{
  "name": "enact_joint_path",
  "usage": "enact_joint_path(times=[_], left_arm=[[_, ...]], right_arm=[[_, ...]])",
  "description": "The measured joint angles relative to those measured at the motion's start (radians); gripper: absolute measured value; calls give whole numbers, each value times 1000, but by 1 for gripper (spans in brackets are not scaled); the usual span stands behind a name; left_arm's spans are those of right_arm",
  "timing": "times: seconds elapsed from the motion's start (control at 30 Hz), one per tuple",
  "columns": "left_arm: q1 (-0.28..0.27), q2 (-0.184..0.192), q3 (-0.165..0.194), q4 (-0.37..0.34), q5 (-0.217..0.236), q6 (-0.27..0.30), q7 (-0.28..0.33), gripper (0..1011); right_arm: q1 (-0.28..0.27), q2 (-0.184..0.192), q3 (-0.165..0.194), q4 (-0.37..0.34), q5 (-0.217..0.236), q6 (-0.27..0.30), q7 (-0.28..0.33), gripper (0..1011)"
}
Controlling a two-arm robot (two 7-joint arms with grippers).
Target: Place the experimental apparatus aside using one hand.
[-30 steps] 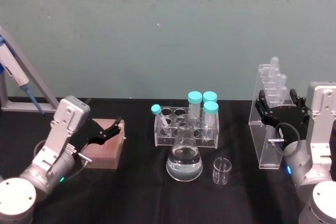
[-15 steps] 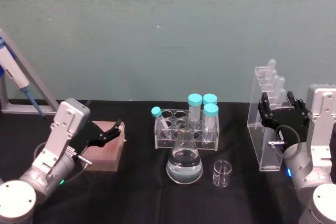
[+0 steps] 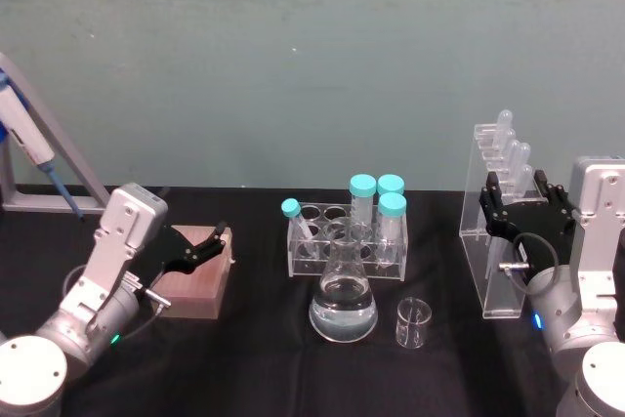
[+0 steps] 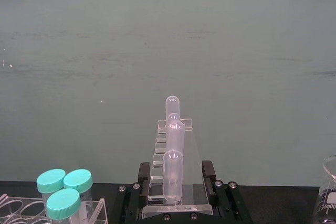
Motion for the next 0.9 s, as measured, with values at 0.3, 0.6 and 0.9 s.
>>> enact_joint_path(times=[0.3,0.6,0.9], left_arm=[[0,0,0,0,0,0,0,1000],[0,0,0,0,0,0,0,1000],[0,0,0,0,0,0,0,1000]], right_arm=[[0,0,1,0,1,3,0,599],[0,0,5,-1,3,4,-3,599],[0,1,7,1,5,-1,-3,599]])
